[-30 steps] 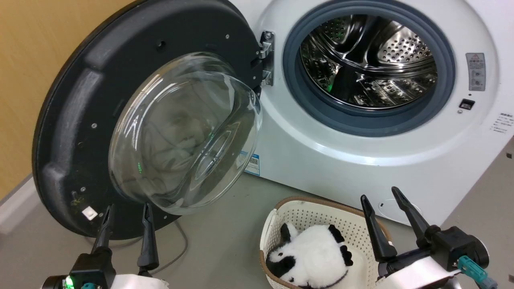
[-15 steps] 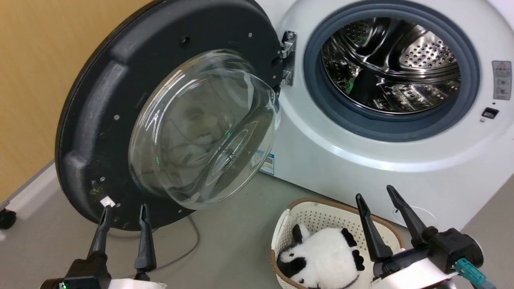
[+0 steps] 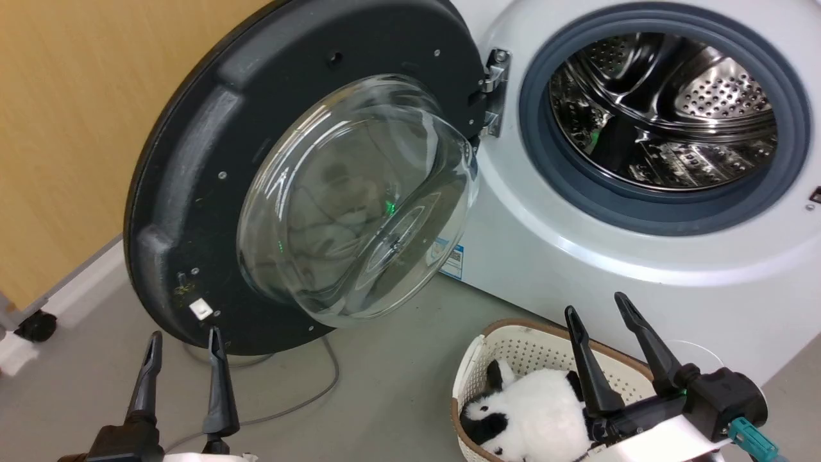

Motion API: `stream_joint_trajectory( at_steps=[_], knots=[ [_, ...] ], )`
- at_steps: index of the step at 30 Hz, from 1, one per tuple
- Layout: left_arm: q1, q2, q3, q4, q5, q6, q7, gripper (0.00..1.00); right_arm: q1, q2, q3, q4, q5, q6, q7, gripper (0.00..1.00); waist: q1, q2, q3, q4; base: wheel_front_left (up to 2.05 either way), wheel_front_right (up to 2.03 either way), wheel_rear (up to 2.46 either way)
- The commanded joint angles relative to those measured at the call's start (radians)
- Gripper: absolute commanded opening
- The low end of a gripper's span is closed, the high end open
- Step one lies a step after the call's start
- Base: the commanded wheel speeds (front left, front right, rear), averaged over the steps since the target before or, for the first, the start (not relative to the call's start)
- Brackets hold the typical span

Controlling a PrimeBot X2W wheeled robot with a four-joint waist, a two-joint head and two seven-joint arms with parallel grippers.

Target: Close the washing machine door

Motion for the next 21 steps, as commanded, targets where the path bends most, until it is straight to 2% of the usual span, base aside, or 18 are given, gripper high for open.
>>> stream_joint_trajectory(
  at_steps=[1,3,4,5,6,15,21],
  knots=[
    [0.012,0.000,0.006,-0.008,-0.002,0.007,-0.010,1.00,-0.013,0.003,0.006,-0.006,0.008,-0.001,-0.012,1.00,0.0000,0.0000,-0.001,0.008,0.00,0.00,0.00],
    [0.015,0.000,0.010,-0.013,-0.010,0.014,-0.014,1.00,-0.011,0.003,0.010,-0.006,0.011,-0.001,-0.016,1.00,0.0000,0.0000,-0.003,0.016,0.00,0.00,0.00],
    [0.016,0.000,0.013,-0.016,-0.016,0.016,-0.016,0.95,-0.010,0.003,0.011,-0.007,0.012,-0.001,-0.018,1.00,0.0000,0.0000,-0.004,0.019,0.00,0.00,0.00],
    [0.016,0.000,0.015,-0.020,-0.023,0.016,-0.018,0.27,-0.008,0.003,0.013,-0.007,0.013,-0.001,-0.020,1.00,0.0000,0.0000,-0.005,0.023,0.00,0.00,0.00],
    [0.017,0.000,0.017,-0.025,-0.027,0.016,-0.020,0.00,-0.006,0.003,0.014,-0.008,0.013,-0.001,-0.022,1.00,0.0000,0.0000,-0.006,0.027,0.00,0.00,0.00],
    [0.000,0.000,0.081,-0.076,-0.063,0.006,-0.023,0.00,0.020,0.003,-0.003,-0.019,0.002,-0.001,-0.025,1.00,0.0000,0.0000,-0.013,0.028,0.00,0.00,0.00],
    [-0.071,0.026,0.185,-0.101,-0.074,-0.068,-0.023,0.00,0.045,0.003,-0.018,-0.040,-0.010,-0.001,-0.025,1.00,0.0000,0.0000,0.001,0.028,0.00,0.00,0.00]
  ],
)
